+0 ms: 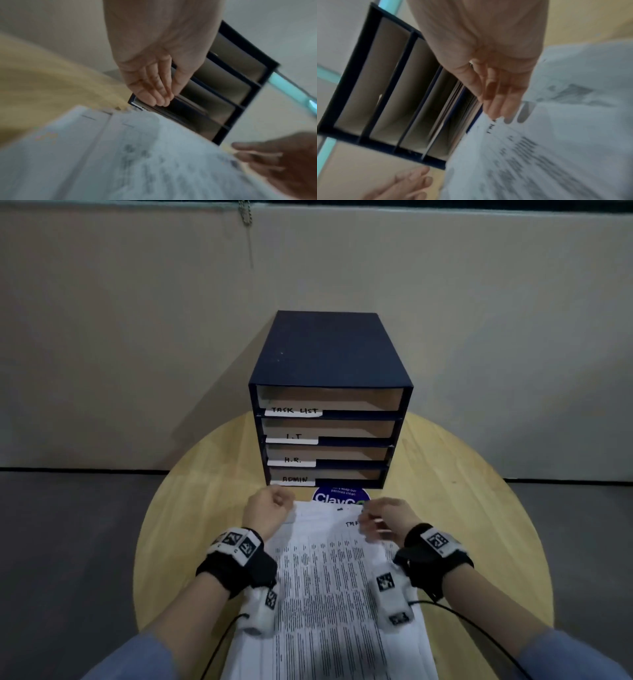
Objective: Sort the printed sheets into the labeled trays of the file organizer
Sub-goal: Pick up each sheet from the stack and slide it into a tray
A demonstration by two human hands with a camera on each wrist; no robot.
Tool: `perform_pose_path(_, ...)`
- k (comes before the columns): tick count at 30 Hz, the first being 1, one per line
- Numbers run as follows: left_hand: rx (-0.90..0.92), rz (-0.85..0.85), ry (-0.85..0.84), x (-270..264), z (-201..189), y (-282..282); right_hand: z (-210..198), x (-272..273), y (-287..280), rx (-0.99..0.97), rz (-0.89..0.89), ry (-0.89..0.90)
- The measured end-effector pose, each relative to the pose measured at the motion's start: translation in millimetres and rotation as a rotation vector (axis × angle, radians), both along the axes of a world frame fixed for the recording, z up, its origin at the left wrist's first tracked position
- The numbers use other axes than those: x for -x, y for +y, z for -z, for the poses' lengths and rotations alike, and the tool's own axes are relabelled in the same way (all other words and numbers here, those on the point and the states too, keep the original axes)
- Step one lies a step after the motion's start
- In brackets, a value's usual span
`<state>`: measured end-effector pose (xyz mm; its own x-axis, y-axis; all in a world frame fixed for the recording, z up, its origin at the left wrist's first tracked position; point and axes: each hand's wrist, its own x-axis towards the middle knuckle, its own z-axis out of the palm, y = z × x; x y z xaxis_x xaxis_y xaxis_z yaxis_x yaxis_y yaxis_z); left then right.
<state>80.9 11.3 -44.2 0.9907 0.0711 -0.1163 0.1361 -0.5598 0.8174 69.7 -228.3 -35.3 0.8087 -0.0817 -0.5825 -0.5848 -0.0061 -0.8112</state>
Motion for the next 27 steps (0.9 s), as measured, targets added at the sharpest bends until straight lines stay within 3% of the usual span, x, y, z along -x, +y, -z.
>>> perform_pose_path(3,-0.548,0.304,0.052,20,13,5,21,25,-6,0.328,-0.077,0.057)
perform_pose_path(5,-0.742,0.384,0.135,30,21,8,30,40,-3,0.479,-0.124,0.051)
perform_pose_path(8,-0.794,0.359,0.093,42,21,5,35,59,1,0.543,-0.131,0.031)
perform_pose_path(11,-0.801,0.318,-0.078,57,18,-2,30,71,2,0.553,-0.133,0.038)
perform_pose_path(14,-0.614,0.233,-0.243,68,8,-5,20,75,1,0.510,-0.126,0.048)
perform_pose_path(18,-0.009,0.078,-0.128,68,-14,-1,9,78,-5,0.444,-0.101,-0.013)
perform_pose_path(20,0.172,0.057,-0.077,65,-26,2,4,80,-8,0.409,-0.089,-0.042)
perform_pose_path(27,0.397,-0.030,0.045,67,-48,1,-12,84,-11,0.311,-0.072,-0.089)
